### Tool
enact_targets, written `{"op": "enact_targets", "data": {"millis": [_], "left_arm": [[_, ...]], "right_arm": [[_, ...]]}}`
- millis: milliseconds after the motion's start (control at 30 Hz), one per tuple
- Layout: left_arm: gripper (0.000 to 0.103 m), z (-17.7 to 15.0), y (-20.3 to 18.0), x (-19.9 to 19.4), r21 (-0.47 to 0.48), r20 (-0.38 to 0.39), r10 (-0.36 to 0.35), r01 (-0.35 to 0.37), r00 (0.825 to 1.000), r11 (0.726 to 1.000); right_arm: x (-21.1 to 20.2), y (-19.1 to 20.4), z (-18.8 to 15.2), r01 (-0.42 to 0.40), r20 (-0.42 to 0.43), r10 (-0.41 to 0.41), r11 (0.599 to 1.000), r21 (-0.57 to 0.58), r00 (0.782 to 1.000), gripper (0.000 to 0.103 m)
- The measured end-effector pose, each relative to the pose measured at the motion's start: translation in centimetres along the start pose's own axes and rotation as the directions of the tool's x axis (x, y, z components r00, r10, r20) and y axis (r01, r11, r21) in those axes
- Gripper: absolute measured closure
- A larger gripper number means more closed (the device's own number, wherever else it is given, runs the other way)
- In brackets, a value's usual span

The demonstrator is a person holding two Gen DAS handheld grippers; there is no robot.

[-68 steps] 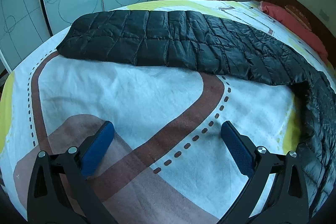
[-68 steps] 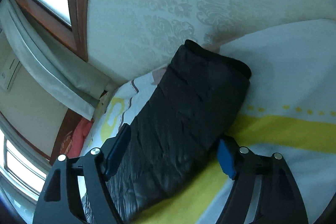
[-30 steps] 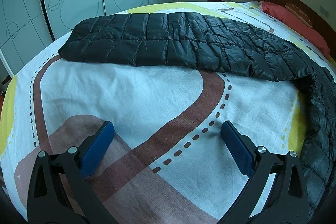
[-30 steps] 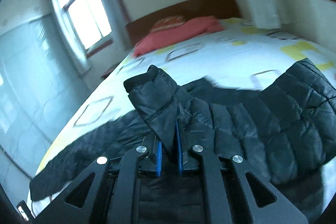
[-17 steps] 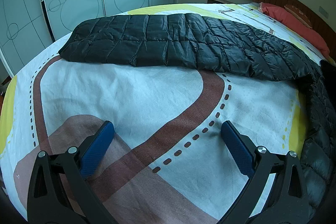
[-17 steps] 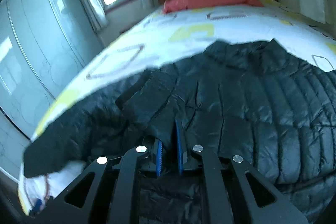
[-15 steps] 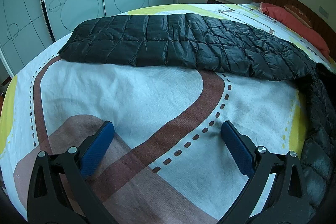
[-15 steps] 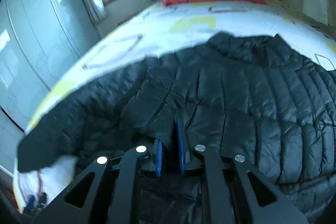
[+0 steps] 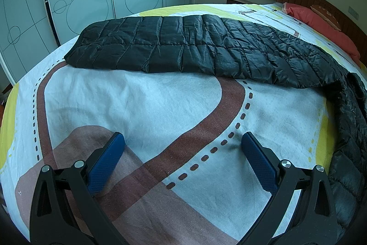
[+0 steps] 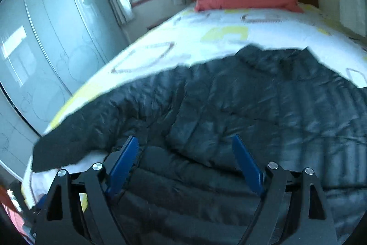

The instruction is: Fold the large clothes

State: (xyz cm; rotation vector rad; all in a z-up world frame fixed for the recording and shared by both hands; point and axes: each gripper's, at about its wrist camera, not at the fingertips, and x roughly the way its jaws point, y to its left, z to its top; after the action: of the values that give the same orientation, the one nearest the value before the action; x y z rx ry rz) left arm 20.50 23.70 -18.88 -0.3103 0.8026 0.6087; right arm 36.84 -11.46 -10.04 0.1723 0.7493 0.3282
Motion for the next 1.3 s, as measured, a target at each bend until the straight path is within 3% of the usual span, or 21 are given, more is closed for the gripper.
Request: {"op": "enact_targets", "data": {"millis": [33,100,200,300,367,433,500,633,833,900,1000,1133,1233,1300], "left_arm": [[0.002,0.0,0.0,0.0,0.001,0.0,0.001,-0.001,1.0,1.0],[0.002,0.0,0.0,0.0,0.0,0.0,0.0,0.0,1.0,1.0],[0.002,0.0,0.1,0.0,0.001,0.001,0.001,-0.001,1.0,1.0],[0.002,0.0,0.0,0.0,0.001,0.001,0.001,-0.001,1.0,1.0],[0.002,0.0,0.0,0.0,0.001,0.0,0.001,-0.001,1.0,1.0],[0.002,-0.1,0.0,0.0,0.002,0.001,0.002,-0.002,1.0,1.0],[0.002,-0.1,0.0,0.0,0.002,0.0,0.002,-0.002,1.0,1.0],[0.002,-0.1,0.0,0.0,0.001,0.0,0.002,-0.002,1.0,1.0],[0.002,-0.1,0.0,0.1,0.004,0.0,0.005,-0.005,1.0,1.0],[0.002,-0.1,0.0,0.2,0.004,0.0,0.006,-0.006,1.0,1.0],[0.002,-0.1,-0.1,0.1,0.004,0.001,0.006,-0.006,1.0,1.0],[0.002,-0.1,-0.1,0.2,0.004,0.001,0.006,-0.006,1.0,1.0],[0.002,-0.1,0.0,0.2,0.005,0.001,0.007,-0.007,1.0,1.0],[0.002,-0.1,0.0,0.2,0.004,0.0,0.006,-0.006,1.0,1.0]], "right_arm": [[-1.5,-1.6,0.3,0.032,0.026,-0.032,0.999,0.012,0.999,0.027],[-3.8,-5.4,0.8,0.112,0.057,-0.115,0.993,0.048,0.992,0.053],[-6.6,-12.9,1.3,0.239,0.064,-0.25,0.96,0.147,0.966,0.063],[-8.7,-20.4,0.5,0.372,0.028,-0.388,0.9,0.228,0.921,0.065],[-8.9,-23.8,-0.7,0.427,-0.022,-0.436,0.868,0.252,0.9,0.065],[-7.9,-26.8,-2.6,0.447,-0.108,-0.434,0.85,0.278,0.894,0.065],[-6.5,-28.5,-4.2,0.42,-0.153,-0.392,0.858,0.296,0.907,0.067],[-7.2,-28.1,-3.6,0.41,-0.139,-0.386,0.865,0.29,0.912,0.067],[-6.9,-28.1,0.6,0.407,-0.022,-0.417,0.87,0.278,0.908,0.067],[-5.8,-29.1,1.1,0.424,-0.03,-0.432,0.865,0.27,0.901,0.067],[-2.3,-31.9,0.3,0.462,-0.146,-0.438,0.846,0.265,0.887,0.064],[-3.5,-31.0,1.4,0.471,-0.123,-0.455,0.845,0.252,0.882,0.064],[-4.9,-29.0,1.3,0.456,-0.047,-0.458,0.859,0.232,0.888,0.064],[-3.2,-29.1,0.6,0.441,-0.105,-0.429,0.873,0.208,0.897,0.063]]}}
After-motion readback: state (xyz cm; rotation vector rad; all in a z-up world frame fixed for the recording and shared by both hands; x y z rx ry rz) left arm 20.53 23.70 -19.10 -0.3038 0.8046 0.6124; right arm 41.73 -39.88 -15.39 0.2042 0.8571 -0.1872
